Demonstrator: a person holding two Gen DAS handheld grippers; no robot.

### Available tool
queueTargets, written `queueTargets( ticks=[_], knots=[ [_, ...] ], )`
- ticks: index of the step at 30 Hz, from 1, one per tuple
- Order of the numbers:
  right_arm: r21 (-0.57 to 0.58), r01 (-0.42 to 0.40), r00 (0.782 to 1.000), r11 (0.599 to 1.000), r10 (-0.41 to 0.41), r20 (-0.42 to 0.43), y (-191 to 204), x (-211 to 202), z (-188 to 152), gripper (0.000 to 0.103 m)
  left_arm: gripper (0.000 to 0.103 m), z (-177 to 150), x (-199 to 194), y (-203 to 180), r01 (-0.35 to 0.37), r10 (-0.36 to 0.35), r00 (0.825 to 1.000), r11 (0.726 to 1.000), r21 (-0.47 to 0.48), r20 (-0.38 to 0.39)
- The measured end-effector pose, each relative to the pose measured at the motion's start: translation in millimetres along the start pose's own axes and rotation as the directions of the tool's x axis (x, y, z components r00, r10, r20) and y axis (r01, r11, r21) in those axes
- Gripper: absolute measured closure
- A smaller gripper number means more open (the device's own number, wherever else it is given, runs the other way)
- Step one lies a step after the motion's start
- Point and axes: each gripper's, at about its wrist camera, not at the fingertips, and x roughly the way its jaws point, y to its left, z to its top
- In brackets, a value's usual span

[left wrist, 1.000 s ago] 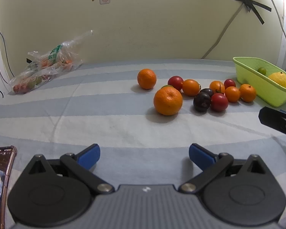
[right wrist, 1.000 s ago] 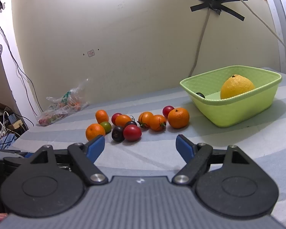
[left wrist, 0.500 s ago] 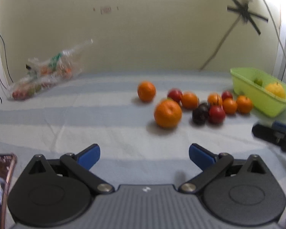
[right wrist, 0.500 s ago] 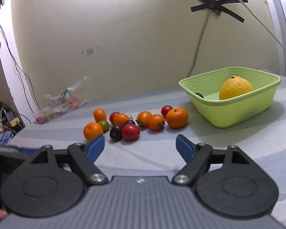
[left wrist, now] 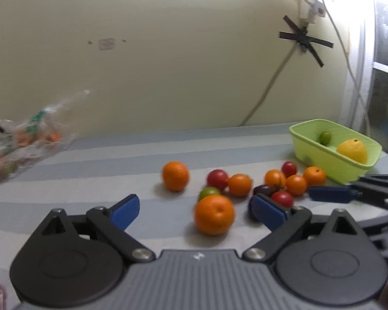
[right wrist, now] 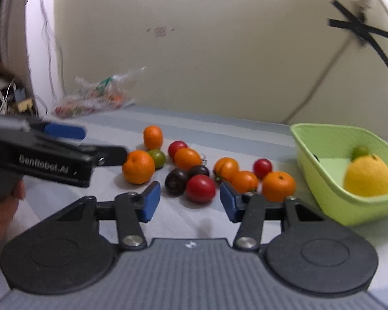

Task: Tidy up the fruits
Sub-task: 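Grasp the large mandarin with the left gripper while the right gripper grasps a red tomato, then lower the mandarin and red tomato into the green basin and open both grippers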

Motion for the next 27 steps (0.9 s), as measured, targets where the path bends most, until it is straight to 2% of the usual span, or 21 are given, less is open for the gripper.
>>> queueTargets(
  ticks=[3,4,8,9,10,12,13,17,20,24,27],
  knots=[
    [-0.040,0.026,0.999,0.999,-0.026,-0.018,1.3,11.0,0.6,0.050,0.026,4.5,14.1,-3.4,0.047,-0.047,0.998,0.999,0.008,-0.047],
    [-0.035,0.025,0.999,0.999,-0.026,-0.026,-1.3,14.2,1.1,0.050,0.034,5.1,19.4,-5.4,0.050,-0.049,0.997,0.999,0.014,-0.062],
    [-0.022,0.017,0.998,1.000,-0.018,-0.058,-8.3,25.5,3.0,0.050,0.051,0.8,37.2,-6.9,0.059,-0.060,0.990,0.998,-0.009,-0.130],
    [-0.024,0.015,0.998,1.000,-0.016,-0.067,-8.6,27.8,3.1,0.050,0.060,-1.1,40.1,-5.9,0.061,-0.063,0.987,0.998,-0.020,-0.145],
    [-0.027,0.014,0.997,1.000,-0.016,-0.080,-8.8,30.8,2.7,0.052,0.060,-3.7,41.6,-5.1,0.057,-0.061,0.987,0.998,-0.033,-0.152],
    [-0.025,0.000,0.994,1.000,-0.003,-0.108,-9.0,35.4,1.4,0.067,0.061,-7.2,36.5,-6.3,0.051,-0.056,0.988,0.998,-0.039,-0.141],
    [-0.023,0.003,0.995,1.000,-0.005,-0.100,-8.9,33.8,1.5,0.071,0.061,-8.3,32.9,-6.6,0.049,-0.055,0.989,0.998,-0.041,-0.139],
    [0.012,-0.018,0.996,1.000,0.019,-0.086,-9.8,19.4,-3.9,0.071,0.061,-15.1,13.8,-7.5,0.103,-0.114,0.983,0.991,-0.082,-0.145],
    [0.008,-0.003,0.999,1.000,0.003,-0.035,-7.0,-1.1,-11.6,0.072,0.061,-10.1,4.6,-21.7,0.156,-0.161,0.979,0.986,-0.053,-0.125],
    [0.028,0.091,0.994,0.995,-0.092,0.062,-19.5,-29.2,-12.3,0.071,0.061,11.8,6.0,-49.6,0.223,-0.224,0.970,0.975,-0.021,-0.090],
    [0.041,0.189,0.971,0.981,-0.193,0.142,-36.8,-47.9,-10.8,0.071,0.061,33.3,15.5,-76.8,0.261,-0.259,0.964,0.965,0.034,-0.059]
  ],
)
